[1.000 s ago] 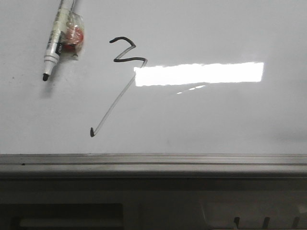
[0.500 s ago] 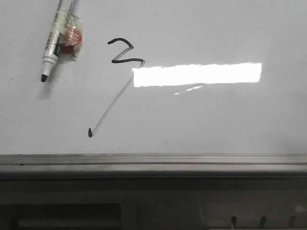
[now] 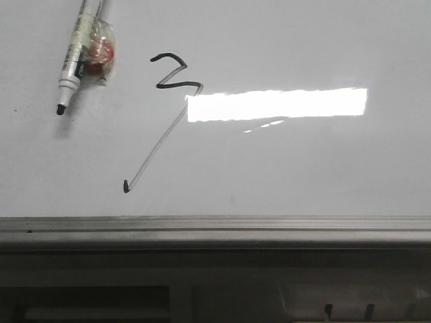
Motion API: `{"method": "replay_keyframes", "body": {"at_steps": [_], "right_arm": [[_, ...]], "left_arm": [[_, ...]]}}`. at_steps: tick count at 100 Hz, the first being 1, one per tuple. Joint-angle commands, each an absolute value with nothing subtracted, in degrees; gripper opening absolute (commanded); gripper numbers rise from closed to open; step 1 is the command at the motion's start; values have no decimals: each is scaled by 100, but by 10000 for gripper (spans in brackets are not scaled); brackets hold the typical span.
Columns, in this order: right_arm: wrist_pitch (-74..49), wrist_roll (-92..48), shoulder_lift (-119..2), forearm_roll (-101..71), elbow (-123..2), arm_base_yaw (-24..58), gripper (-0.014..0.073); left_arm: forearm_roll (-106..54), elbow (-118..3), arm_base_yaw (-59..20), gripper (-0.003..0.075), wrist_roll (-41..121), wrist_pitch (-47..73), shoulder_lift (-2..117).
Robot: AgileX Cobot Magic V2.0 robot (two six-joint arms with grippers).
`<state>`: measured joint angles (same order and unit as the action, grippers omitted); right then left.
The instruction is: Write number 3 on whiteboard
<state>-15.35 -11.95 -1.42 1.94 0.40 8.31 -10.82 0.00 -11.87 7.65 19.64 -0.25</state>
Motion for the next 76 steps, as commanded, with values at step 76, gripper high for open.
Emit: {"method": "replay_keyframes", "body": {"at_steps": [76], "right_arm": [[-1827, -1120, 145, 404, 206, 431, -62]], "left_arm": [[-1171, 63, -1167, -20, 730, 1721, -166]]}}
